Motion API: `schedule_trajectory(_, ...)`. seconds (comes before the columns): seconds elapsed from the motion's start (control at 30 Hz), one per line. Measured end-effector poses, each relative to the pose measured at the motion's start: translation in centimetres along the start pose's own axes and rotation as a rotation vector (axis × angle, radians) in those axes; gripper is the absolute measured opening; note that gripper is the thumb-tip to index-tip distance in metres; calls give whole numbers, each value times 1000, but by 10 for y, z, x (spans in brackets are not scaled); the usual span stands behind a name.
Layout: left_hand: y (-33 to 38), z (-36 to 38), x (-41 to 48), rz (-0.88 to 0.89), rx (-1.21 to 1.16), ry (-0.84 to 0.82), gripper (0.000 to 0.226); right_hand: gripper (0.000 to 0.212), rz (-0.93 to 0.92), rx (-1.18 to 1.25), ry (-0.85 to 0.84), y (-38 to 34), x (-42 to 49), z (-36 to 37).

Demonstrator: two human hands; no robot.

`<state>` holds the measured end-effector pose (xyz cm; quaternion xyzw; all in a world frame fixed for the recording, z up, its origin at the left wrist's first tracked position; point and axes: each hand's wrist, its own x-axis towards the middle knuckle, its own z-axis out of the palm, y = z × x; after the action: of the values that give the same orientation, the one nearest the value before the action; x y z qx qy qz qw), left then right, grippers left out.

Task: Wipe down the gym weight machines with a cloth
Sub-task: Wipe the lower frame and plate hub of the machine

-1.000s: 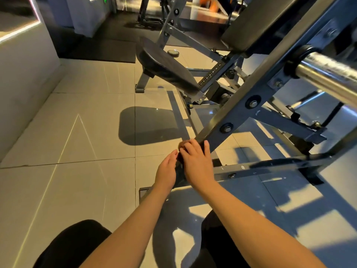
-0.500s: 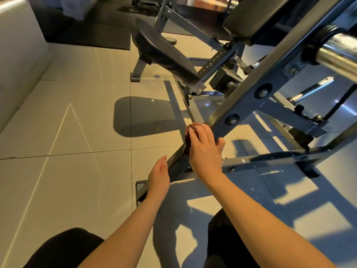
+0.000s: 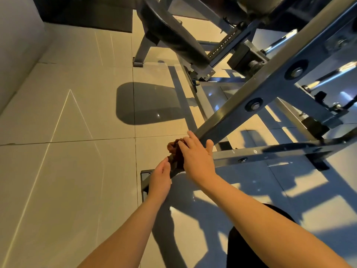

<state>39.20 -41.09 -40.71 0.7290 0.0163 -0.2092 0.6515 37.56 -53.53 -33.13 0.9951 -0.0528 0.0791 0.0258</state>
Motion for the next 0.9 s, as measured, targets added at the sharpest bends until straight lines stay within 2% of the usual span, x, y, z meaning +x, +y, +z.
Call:
schedule_trajectory(0.07, 3, 2, -2, 15, -36, 54, 41, 60, 71, -6, 59, 5, 3, -1)
schedule_trajectory(0.13, 3, 3, -1, 35, -87, 82, 41, 65, 41, -27, 10, 3, 1, 7)
schedule_trajectory(0.3, 1, 2, -1, 47, -255, 108, 39, 52, -61, -9, -160, -21, -4, 28)
schedule_trajectory(0.4, 4, 10, -6, 43, -299, 59, 40, 45, -51, 112, -152, -27, -2, 26)
schedule_trajectory(0.47, 3, 16, -3, 20, -321, 25, 41, 43, -17, 313, -136, -24, -4, 20)
schedule_trajectory(0.53, 0, 21, 3, 11, -278, 23, 41, 36, 16, 493, -80, -17, -8, 11)
schedule_trajectory(0.63, -3, 25, 7, 75, -174, 45, 48, 25, 86, 557, 2, -2, -9, 1)
schedule_trajectory(0.77, 23, 37, 4, 301, -19, 7, 49, 13, 360, 822, 46, 18, -16, -6)
schedule_trajectory(0.83, 35, 42, 7, 426, 126, -42, 49, 10, 455, 886, 83, 24, -18, -3)
schedule_trajectory(0.9, 29, 42, 16, 468, 241, -45, 48, 10, 513, 906, 103, 25, -18, 1)
